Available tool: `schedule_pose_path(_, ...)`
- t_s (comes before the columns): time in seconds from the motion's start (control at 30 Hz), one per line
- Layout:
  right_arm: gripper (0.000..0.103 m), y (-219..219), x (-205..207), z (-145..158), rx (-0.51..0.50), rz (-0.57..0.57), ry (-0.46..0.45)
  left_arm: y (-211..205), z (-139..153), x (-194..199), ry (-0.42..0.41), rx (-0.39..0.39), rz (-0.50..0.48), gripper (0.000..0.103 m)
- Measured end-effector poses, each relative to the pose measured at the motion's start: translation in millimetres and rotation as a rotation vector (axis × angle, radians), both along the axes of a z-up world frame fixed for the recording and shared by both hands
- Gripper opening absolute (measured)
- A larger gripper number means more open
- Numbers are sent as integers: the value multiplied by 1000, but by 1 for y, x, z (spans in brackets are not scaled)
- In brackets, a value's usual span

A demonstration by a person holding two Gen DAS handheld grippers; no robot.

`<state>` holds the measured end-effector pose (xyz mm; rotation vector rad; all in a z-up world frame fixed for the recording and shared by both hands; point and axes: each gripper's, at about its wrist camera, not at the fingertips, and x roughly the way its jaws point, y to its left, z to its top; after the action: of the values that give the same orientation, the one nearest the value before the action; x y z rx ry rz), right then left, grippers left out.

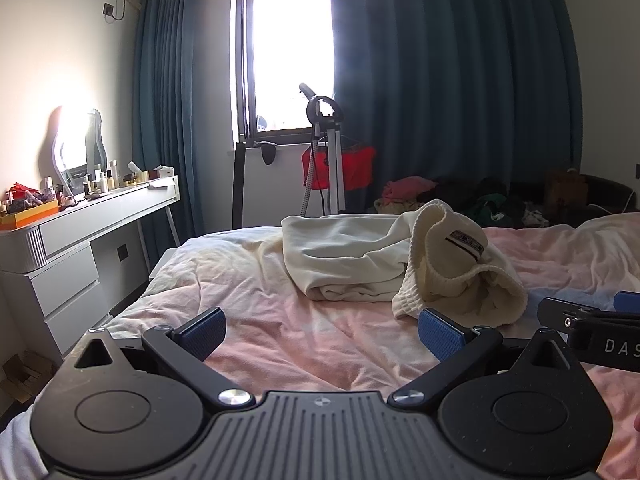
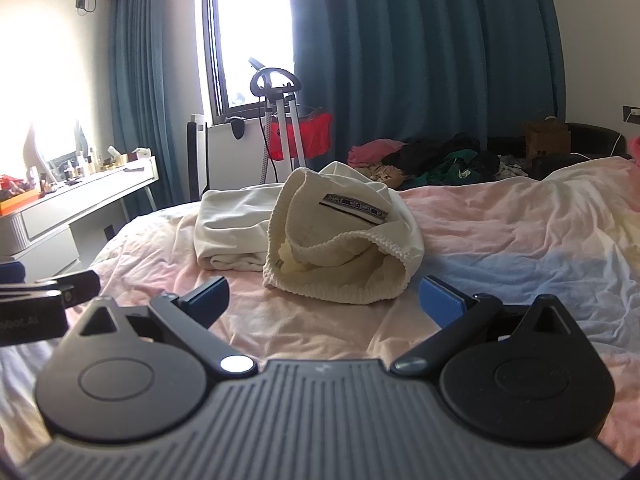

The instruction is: Fold clothes

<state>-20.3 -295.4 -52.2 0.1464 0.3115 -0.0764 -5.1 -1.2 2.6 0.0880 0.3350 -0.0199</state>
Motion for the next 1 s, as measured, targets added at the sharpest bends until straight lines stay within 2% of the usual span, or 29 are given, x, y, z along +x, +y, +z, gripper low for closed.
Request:
schedule_pose_path(0.2,103,3,0,-1,10,29,-8,2,0,-1,-3,-16,-2,103)
schedule_pose_path(0.33,103,8,-1,0,15,59,-23,4,-3,-3,-1,3,-3,103)
schedule_pose_path(0.47,103,3,12,-4,14,69,35,9,-8,-4,4,70,-3,103)
schedule_pose_path(0.53,103,-7,31,-5,29,79,76,14,-7,-2,12,65,3,103)
schedule_pose_path(0.63,103,-23,72,-11,27,42,121,25,-2,4,18,2,9,103)
schedule_pose_path(0.8,102,-62,152,-55,116,-41,255,36,-2,17,45,-75,-12,103)
schedule_pose_path(0.93,82,-89,197,-90,276,-102,235,43,-6,27,53,-97,-94,103)
schedule_pose_path(1.0,80,-94,214,-102,296,-148,237,46,-11,35,63,-117,-111,103)
